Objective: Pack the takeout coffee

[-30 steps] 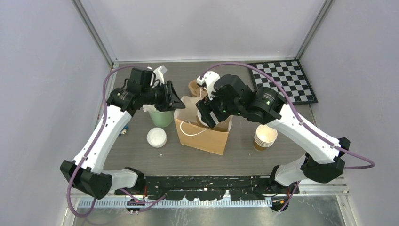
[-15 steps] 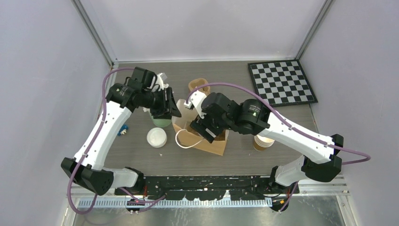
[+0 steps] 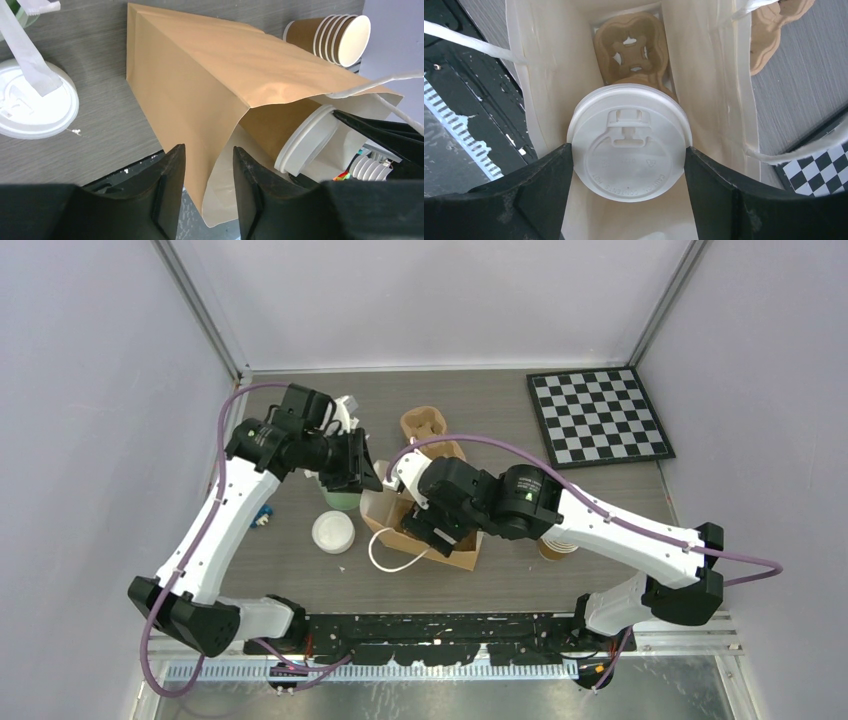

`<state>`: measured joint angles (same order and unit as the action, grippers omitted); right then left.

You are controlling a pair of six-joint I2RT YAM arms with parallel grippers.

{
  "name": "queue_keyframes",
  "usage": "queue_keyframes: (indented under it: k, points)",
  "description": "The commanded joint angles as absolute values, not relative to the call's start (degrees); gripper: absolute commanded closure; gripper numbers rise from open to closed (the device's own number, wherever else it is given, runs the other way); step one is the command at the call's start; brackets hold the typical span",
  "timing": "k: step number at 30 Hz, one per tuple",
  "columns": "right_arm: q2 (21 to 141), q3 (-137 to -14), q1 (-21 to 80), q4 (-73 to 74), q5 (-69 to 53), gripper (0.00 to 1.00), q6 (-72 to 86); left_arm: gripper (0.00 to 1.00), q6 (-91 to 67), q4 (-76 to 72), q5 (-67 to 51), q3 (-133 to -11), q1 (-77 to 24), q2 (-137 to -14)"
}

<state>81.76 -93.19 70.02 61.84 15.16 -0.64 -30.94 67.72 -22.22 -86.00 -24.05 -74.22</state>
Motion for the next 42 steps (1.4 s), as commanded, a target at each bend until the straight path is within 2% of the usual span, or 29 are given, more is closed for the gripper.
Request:
queue_keyframes:
  k: [1, 4, 10, 17, 24, 25, 28, 31, 35, 42]
  points:
    - [79.80, -91.60, 70.89, 60.39, 17.10, 0.26, -1.45, 0.66, -29.11, 63.67, -22.79, -85.03, -24.35, -71.19]
    - [79.06, -91.03, 71.31, 60.59, 17.76, 0.27, -0.84, 0.84, -28.60, 61.11, -23.54, -83.65, -24.92, -70.01]
    - [78.02, -90.75, 71.59, 59.81, 22.20, 0.27, -1.31, 1.00, -26.85, 48.79, -23.73, -79.14, -29.13, -66.76]
    - [75.79, -86.29, 71.60, 57.24, 28.34, 0.27, -3.73, 1.00, -25.46, 33.00, -23.99, -71.51, -33.59, -64.23]
    - [73.81, -81.65, 71.54, 54.36, 25.06, 0.27, -5.63, 1.00, -21.97, 23.73, -23.54, -63.80, -33.84, -60.28]
    - [73.48, -80.89, 71.55, 54.22, 24.71, 0.27, -5.44, 0.96, -22.05, 24.95, -23.55, -63.83, -33.82, -60.15]
    - [72.69, -78.80, 71.66, 54.09, 24.43, 0.27, -4.63, 0.68, -23.35, 31.41, -23.93, -65.23, -33.84, -60.28]
    - [71.57, -77.13, 71.67, 53.55, 24.26, 0.28, -4.02, 0.56, -24.37, 40.00, -23.98, -66.89, -33.76, -60.25]
    - [70.54, -75.75, 71.84, 53.22, 24.18, 0.28, -3.91, 0.46, -26.34, 49.00, -23.93, -67.87, -33.84, -59.51]
    - [70.35, -73.38, 72.49, 52.97, 23.96, 0.28, -5.53, 0.42, -28.46, 50.81, -28.29, -66.72, -33.83, -59.03]
